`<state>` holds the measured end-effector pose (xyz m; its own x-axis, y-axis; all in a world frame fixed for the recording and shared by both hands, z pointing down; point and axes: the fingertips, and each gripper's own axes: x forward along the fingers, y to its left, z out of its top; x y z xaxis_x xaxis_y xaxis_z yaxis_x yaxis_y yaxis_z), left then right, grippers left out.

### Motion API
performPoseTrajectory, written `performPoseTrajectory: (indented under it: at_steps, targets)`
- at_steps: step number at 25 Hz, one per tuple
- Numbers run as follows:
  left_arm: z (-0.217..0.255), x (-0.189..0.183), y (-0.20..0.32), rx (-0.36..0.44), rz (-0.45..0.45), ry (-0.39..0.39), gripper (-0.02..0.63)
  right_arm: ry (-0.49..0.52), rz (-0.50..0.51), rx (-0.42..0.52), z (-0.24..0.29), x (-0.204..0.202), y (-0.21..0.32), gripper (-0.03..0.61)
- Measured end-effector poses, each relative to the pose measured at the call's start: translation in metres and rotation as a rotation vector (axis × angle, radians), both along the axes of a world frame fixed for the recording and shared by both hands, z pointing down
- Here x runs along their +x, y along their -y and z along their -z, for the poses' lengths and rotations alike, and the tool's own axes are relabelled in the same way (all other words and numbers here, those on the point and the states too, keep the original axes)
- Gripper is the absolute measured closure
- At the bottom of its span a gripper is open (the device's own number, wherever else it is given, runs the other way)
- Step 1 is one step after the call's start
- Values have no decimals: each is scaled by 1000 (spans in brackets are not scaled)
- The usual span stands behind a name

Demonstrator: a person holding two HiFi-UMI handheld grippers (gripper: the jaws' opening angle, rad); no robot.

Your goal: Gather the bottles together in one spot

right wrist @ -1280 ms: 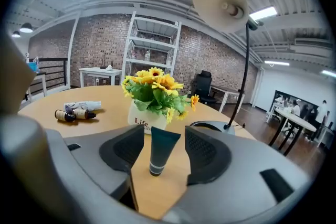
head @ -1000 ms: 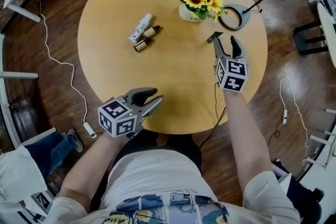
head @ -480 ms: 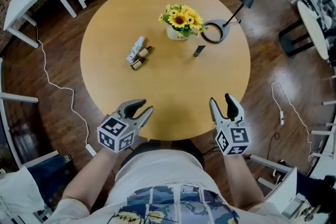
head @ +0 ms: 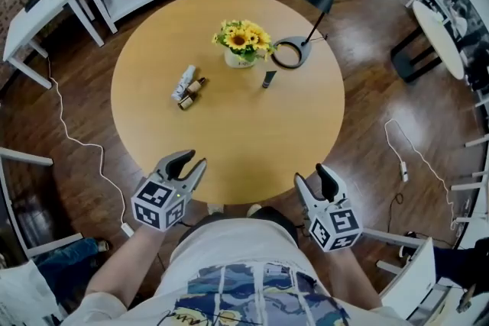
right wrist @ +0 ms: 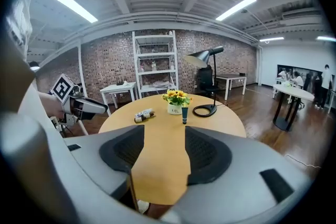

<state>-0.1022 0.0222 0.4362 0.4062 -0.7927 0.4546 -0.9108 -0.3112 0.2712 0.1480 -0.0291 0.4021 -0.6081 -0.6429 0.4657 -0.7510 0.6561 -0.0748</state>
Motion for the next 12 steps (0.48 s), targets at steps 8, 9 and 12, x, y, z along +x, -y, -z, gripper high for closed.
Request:
performPoseTrajectory:
  at_steps: [8, 9, 12]
  targets:
    - [18, 52, -25, -35, 166, 19, 449, 50, 122, 8, 13, 35, -5, 311]
    - [19, 60, -28, -38, 170, 29, 445, 61, 126, 6, 14, 42, -5, 311]
    - [21, 85, -38, -49, 184, 47, 443, 112, 146, -29, 11, 61, -12, 310]
